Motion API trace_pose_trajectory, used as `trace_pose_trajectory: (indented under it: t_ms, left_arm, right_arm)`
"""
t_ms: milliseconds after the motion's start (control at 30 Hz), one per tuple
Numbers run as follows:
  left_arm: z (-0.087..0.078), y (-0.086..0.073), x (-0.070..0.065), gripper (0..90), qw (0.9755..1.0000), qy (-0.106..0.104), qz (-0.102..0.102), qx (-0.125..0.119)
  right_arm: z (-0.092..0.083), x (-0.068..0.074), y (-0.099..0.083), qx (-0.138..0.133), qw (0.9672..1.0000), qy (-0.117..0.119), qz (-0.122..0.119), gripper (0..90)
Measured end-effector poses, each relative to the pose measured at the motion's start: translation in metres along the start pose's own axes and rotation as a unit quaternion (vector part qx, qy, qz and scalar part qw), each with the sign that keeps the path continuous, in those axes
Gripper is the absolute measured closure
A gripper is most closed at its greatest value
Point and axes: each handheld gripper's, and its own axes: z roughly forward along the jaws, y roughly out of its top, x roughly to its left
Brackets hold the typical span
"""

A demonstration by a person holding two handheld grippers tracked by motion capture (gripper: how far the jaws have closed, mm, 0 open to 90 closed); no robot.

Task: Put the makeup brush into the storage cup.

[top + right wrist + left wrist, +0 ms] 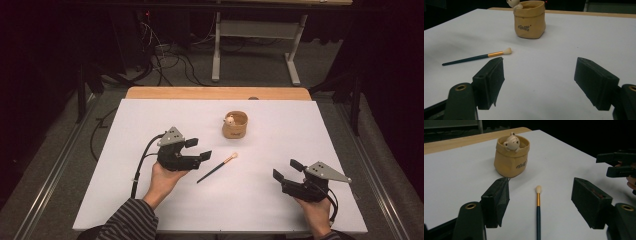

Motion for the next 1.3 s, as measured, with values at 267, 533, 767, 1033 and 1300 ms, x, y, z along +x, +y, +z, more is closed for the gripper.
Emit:
trace_pose_trajectory:
  t_ms: [267,533,767,1033,1300]
  left_arm:
    - [0.012,0.005,-0.001,31.3,0.9999,-0.007,0.007,0.007]
    - [0.024,0.015,-0.006,31.4,0.9997,-0.012,0.018,0.01]
    - [0.033,0.022,-0.01,31.3,0.9995,-0.018,0.023,0.011]
    - [0.043,0.03,-0.011,30.8,0.9994,-0.027,0.023,-0.001]
    - [0.051,0.033,-0.012,29.8,0.9994,-0.021,0.029,-0.003]
  right_arm:
    - [0.0,0.0,0.0,0.001,1.0,0.001,-0.003,25.9]
    - [0.0,0.0,0.0,0.002,1.0,0.001,-0.001,25.9]
    - [-0.001,0.0,0.0,-0.001,1.0,0.002,-0.003,26.0]
    - [-0.001,-0.001,0.0,0.001,1.0,0.001,0.001,25.9]
    - [-0.001,0.0,0.0,0.001,1.0,0.003,-0.002,25.5]
